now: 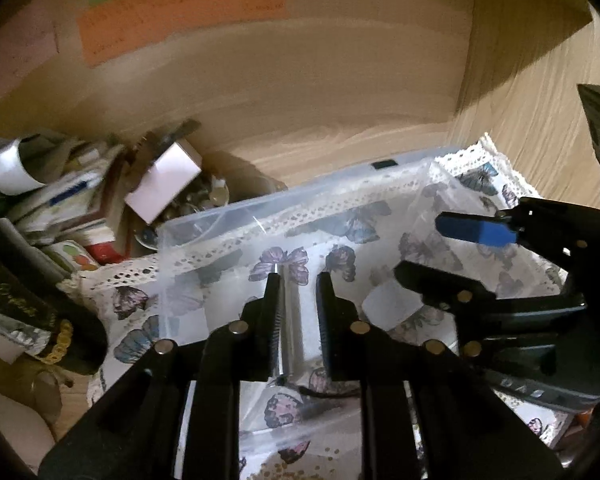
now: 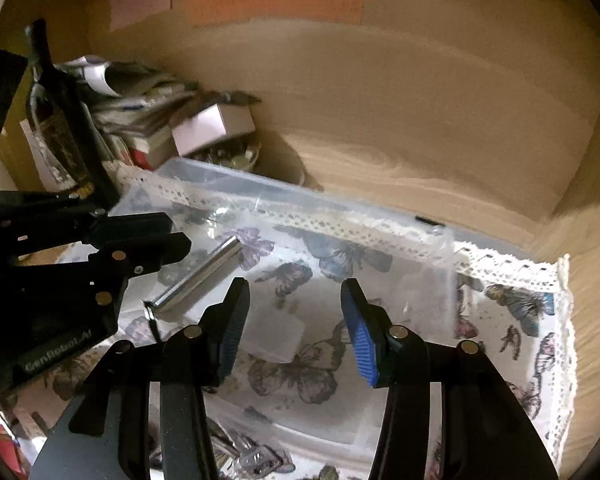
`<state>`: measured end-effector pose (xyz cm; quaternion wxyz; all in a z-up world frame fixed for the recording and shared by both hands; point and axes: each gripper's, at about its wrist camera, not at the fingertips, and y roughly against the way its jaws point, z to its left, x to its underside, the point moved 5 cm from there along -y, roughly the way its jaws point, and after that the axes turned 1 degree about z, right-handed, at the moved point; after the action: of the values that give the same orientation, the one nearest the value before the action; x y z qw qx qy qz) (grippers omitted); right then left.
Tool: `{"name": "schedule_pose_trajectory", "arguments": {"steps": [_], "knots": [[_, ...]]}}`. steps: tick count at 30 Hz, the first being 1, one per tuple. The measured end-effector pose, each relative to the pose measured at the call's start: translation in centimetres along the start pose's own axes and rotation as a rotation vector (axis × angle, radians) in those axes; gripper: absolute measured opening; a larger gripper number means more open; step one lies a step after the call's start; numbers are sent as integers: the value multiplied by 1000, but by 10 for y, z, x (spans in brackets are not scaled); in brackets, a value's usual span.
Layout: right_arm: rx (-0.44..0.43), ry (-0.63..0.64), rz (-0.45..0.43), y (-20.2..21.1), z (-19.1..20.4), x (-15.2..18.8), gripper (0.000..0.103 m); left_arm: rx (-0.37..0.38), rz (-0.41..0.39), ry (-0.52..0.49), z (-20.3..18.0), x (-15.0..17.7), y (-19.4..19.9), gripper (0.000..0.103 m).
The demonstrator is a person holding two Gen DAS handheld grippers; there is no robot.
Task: Organize rigid objects
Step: 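Carry the silver cylinder and white charger over the clear box and release both, then grasp the black-and-gold tube with the left tool while the right tool grasps the black microphone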
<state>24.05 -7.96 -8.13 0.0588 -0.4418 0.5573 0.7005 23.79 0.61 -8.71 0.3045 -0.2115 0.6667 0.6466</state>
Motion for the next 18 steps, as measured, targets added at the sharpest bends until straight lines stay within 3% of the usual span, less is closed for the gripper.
{"name": "schedule_pose_trajectory", "arguments": {"steps": [6, 8, 13, 18], "knots": [[23, -1, -92, 42, -3, -4, 55, -23, -75, 6, 4, -1, 37, 44], [26, -5, -115, 54, -3, -4, 57, -32, -100, 11, 5, 0, 50, 59], [41, -3, -171, 82, -3, 4, 70, -60, -142, 16, 10, 13, 77, 75], [58, 2, -185, 95, -2, 20, 71, -90, -130, 13, 11, 38, 86, 87]]}}
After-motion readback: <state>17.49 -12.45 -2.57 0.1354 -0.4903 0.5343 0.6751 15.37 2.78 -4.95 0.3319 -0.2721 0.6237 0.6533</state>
